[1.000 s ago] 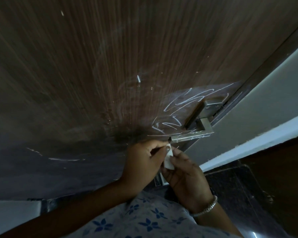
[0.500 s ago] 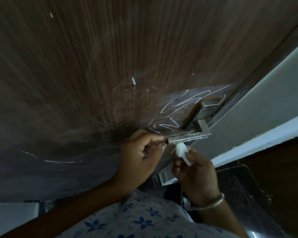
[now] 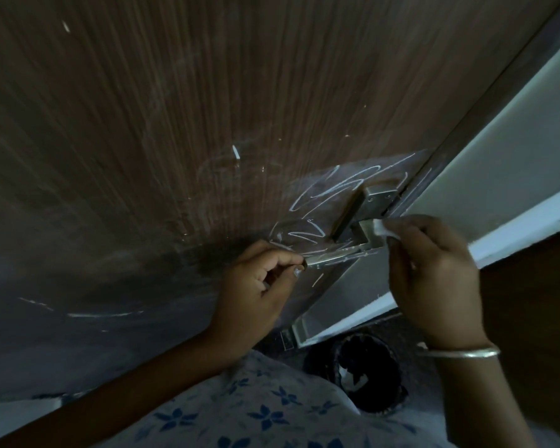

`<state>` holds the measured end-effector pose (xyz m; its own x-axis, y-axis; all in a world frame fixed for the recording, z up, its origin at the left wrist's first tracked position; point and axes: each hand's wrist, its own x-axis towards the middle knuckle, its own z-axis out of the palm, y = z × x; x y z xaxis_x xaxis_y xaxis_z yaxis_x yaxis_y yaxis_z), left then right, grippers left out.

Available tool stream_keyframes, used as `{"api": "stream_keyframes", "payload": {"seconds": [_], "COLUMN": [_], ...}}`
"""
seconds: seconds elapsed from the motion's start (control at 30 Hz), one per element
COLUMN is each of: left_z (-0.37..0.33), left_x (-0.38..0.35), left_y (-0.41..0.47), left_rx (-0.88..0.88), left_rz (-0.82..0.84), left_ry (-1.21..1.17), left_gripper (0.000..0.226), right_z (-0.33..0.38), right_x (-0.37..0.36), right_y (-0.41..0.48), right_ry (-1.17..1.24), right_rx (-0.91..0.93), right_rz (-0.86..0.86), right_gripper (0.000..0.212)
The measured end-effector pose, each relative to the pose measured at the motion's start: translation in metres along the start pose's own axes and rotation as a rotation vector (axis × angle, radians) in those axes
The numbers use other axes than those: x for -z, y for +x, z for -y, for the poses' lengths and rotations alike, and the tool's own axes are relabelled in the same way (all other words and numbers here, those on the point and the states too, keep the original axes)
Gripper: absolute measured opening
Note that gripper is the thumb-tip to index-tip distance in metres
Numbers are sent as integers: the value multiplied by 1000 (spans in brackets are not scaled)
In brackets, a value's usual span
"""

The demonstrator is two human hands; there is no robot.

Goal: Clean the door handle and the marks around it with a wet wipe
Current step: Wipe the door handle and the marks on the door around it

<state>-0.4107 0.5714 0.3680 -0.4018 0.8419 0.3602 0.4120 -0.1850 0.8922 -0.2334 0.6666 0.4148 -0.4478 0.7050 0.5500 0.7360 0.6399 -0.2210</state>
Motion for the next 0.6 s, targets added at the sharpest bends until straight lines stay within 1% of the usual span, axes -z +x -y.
{"api": "stream_keyframes", "payload": {"seconds": [0.07,0.13,0.37,0.5,0.6], "left_z": [1,2,4,6,6], "left_x": [1,2,2,5,7], "left_y": [0,0,1,1,0], "left_rx": [-2,2,4,0,-5], "left_rz": [15,28,26,44,55], "left_ry": [-1,-11,-54,-45,-40], "left_gripper": [12,12,12,13,12], "right_z": [3,5,9,9,10], "right_x": [-7,-11,-9,-8,-11], "right_y": [4,5,4,3,5], "right_ry": [-81,-112,-11,62,69], "right_rx": [30,20,35,-50,-53], "right_rz": [54,101,148,165,160], "right_gripper": [29,31,25,30,31]}}
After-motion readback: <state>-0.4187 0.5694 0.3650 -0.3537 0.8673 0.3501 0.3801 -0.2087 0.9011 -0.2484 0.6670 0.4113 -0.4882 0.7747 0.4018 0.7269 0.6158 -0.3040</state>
